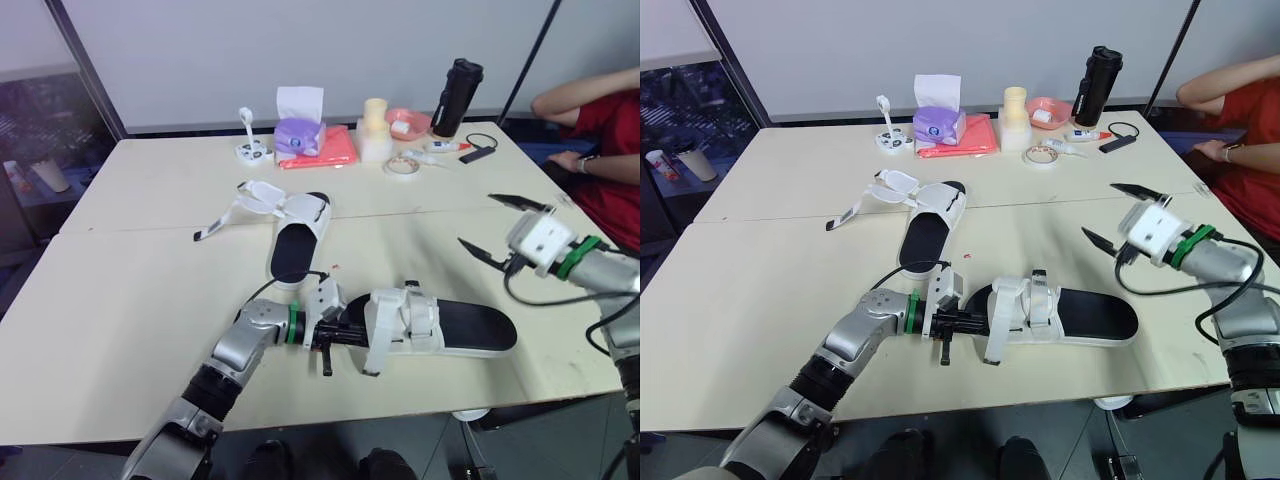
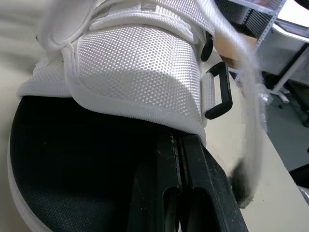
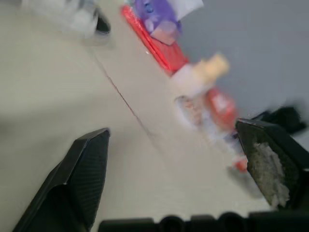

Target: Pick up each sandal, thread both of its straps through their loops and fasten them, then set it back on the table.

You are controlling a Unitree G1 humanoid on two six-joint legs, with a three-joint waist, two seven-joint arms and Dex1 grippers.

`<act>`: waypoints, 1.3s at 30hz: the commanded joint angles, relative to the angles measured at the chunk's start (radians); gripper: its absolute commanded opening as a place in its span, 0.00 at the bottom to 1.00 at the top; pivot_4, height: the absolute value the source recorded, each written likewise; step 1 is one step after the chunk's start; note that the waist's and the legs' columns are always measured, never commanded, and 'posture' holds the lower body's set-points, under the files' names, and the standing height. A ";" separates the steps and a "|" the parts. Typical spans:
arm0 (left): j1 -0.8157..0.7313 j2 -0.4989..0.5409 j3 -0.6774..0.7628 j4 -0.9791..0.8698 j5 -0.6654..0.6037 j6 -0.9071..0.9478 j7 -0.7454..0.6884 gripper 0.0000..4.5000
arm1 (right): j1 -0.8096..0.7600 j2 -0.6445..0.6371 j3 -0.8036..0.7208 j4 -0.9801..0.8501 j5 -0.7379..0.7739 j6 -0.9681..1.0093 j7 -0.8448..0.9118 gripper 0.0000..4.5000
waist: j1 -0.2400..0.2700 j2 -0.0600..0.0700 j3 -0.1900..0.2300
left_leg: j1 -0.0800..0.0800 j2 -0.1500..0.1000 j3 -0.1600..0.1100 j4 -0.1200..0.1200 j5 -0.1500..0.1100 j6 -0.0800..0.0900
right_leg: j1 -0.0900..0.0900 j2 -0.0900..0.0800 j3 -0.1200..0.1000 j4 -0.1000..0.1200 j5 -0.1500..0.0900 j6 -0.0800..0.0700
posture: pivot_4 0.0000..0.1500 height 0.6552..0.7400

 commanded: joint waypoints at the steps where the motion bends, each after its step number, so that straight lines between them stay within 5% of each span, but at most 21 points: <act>1: 0.033 0.006 -0.057 0.042 0.041 0.027 -0.007 0.00 | 0.038 -0.122 -0.105 -0.296 0.561 0.597 0.106 0.99 | 0.004 0.000 0.000 | 0.000 0.000 -0.001 0.000 0.000 0.000 | 0.000 0.000 0.000 0.000 0.000 0.000 | 1.00 1.00; 5: 0.031 0.006 -0.057 0.044 0.043 0.024 -0.005 0.00 | 0.186 -0.221 -0.152 -0.474 0.808 0.864 0.160 0.99 | 0.017 -0.002 -0.001 | -0.001 0.001 -0.001 0.000 -0.002 0.004 | 0.000 0.000 0.000 -0.002 0.000 -0.001 | 1.00 1.00; 8: 0.033 0.003 -0.059 0.044 0.043 0.023 -0.001 0.00 | 0.361 -0.228 -0.155 -0.605 0.791 0.911 0.193 0.99 | 0.021 -0.002 -0.001 | -0.001 0.000 0.000 0.001 -0.003 0.005 | -0.001 -0.001 0.000 -0.002 0.000 -0.001 | 1.00 1.00; 17: 0.048 0.014 -0.059 0.025 0.041 0.032 0.003 0.00 | 0.565 -0.080 -0.143 -0.684 0.728 0.898 0.084 0.99 | 0.020 -0.003 -0.001 | -0.002 0.000 0.002 0.002 -0.003 0.005 | -0.001 0.000 0.000 -0.002 0.000 0.000 | 1.00 1.00; 29: 0.046 0.014 -0.063 0.024 0.042 0.033 0.006 0.00 | 0.520 0.178 -0.002 -0.635 0.583 0.858 -0.144 0.99 | 0.018 -0.003 -0.002 | -0.002 0.000 0.002 0.002 -0.003 0.005 | -0.001 0.000 0.000 -0.002 0.000 0.000 | 1.00 1.00; 37: 0.046 0.007 -0.060 0.029 0.043 0.033 0.017 0.00 | 0.494 0.325 -0.013 -0.603 0.692 0.904 -0.245 0.99 | 0.019 -0.003 -0.002 | -0.002 0.000 0.001 0.001 -0.003 0.005 | -0.001 0.000 0.000 -0.001 0.000 0.000 | 1.00 1.00; 39: 0.046 0.006 -0.060 0.030 0.043 0.032 0.019 0.00 | 0.493 0.338 -0.009 -0.599 0.681 0.900 -0.261 0.87 | 0.019 -0.003 -0.002 | -0.002 0.000 0.001 0.002 -0.003 0.005 | -0.001 0.000 0.000 -0.002 0.000 0.000 | 1.00 1.00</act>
